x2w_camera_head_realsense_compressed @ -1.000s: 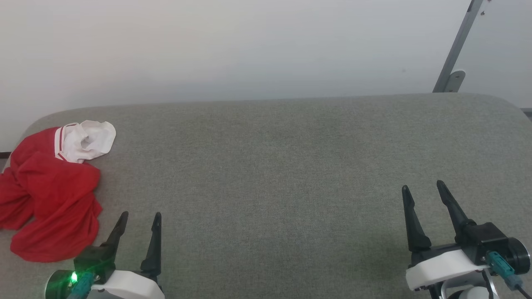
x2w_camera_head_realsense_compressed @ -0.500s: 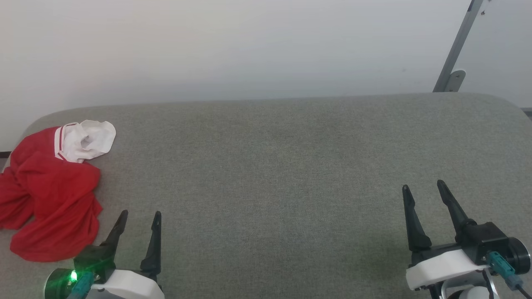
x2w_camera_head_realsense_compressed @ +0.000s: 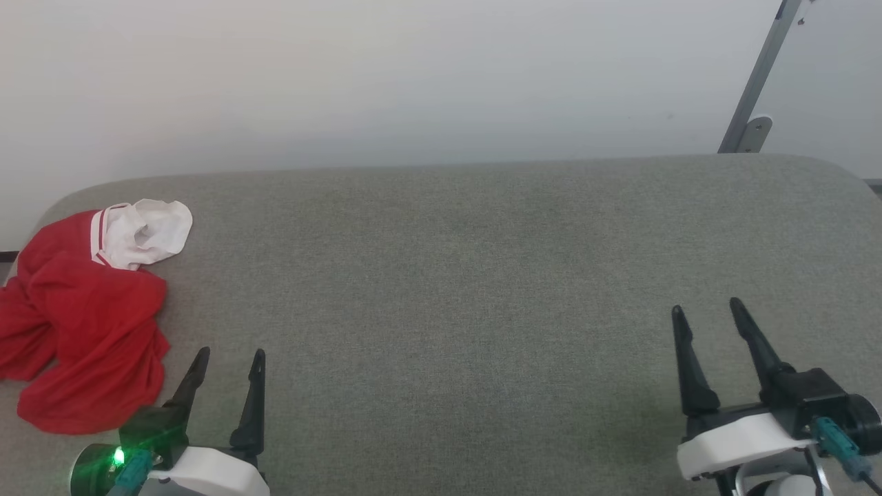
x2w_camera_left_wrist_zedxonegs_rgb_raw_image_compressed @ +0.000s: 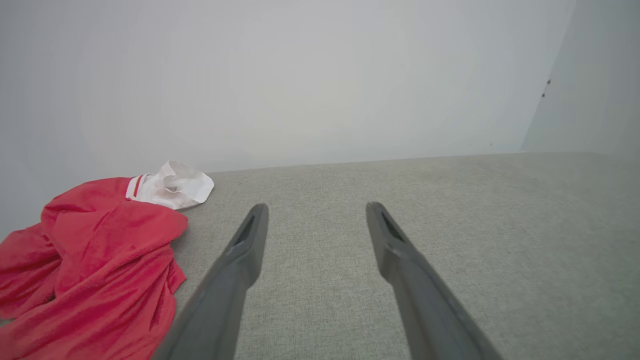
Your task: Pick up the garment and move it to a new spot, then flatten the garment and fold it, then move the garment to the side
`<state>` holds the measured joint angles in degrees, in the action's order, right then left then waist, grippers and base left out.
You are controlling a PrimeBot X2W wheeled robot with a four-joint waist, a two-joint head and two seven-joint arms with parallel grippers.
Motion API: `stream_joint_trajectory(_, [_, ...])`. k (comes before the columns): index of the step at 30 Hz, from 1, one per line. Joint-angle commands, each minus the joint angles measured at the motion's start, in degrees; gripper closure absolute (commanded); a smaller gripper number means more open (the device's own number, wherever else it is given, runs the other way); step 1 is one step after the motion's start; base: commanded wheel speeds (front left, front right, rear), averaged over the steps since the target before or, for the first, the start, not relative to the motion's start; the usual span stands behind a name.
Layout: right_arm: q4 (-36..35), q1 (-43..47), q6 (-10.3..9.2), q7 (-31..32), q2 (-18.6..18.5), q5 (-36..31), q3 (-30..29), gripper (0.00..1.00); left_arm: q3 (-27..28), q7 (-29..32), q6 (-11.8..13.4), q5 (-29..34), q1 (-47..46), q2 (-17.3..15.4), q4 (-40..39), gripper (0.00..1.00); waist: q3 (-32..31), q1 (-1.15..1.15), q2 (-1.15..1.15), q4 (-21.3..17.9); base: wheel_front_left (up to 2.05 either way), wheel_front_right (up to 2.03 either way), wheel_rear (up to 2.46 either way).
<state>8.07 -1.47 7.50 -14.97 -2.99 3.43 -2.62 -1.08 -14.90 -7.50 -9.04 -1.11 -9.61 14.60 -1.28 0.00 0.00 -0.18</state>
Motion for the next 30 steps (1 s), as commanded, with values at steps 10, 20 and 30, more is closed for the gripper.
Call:
stream_joint_trajectory(10, [1.6, -0.3, -0.02, -0.3, 0.1, -0.5, -3.0, 0.0, 0.3, -0.4, 0.0, 0.3, 0.0, -0.4, -0.3, 0.0, -0.3, 0.0, 0.0, -0.1, 0.0, 0.0, 0.0])
stream_joint_trajectory(20, [2.5, -0.5, -0.03, -0.3, 0.1, -0.6, -2.9, 0.0, 0.5, -0.4, 0.0, 0.5, 0.9, 0.3, -0.8, 0.0, -0.7, 0.0, 0.0, -0.4, 0.0, 0.0, 0.0])
stream_joint_trajectory(30, [2.3, -0.4, -0.03, -0.3, 0.1, -0.6, -2.7, 0.0, 0.7, -0.4, 0.0, 0.3, 1.4, 0.7, -1.0, 0.0, -0.8, 0.0, 0.0, -0.5, 0.0, 0.0, 0.0])
